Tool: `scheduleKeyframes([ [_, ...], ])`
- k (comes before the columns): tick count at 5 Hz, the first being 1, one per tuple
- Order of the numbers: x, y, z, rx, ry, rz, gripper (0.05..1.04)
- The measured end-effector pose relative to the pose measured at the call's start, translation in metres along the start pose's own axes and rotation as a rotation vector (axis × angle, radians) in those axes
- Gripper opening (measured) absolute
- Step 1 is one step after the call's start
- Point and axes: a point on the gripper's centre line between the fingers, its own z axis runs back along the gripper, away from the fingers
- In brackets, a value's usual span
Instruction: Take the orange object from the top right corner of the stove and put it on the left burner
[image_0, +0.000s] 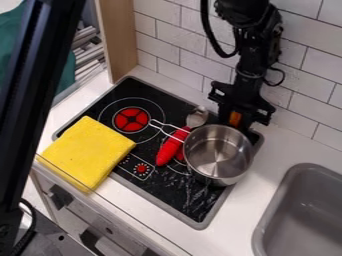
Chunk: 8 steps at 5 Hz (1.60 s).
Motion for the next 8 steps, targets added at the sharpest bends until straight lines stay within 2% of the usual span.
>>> scheduleKeyframes([
  [1,-0.007,0.003,0.005,0.009,-0.028,0.005,0.362],
  [2,-0.013,0.008,0.031,0.024,-0.128,-0.024,0.362],
  [3,-0.025,0.016,0.071,0.033,-0.274,-0.041,0.362],
  [4,-0.049,0.038,0.086,0.023,-0.313,0.004,0.362],
  [5,-0.089,0.084,0.081,0.029,-0.262,0.099,0.362],
  [6,-0.135,0.119,0.066,0.057,-0.176,0.169,0.362],
  [7,-0.155,0.146,0.055,0.034,-0.169,0.228,0.362],
  [8,-0.165,0.164,0.034,-0.005,-0.129,0.207,0.362],
])
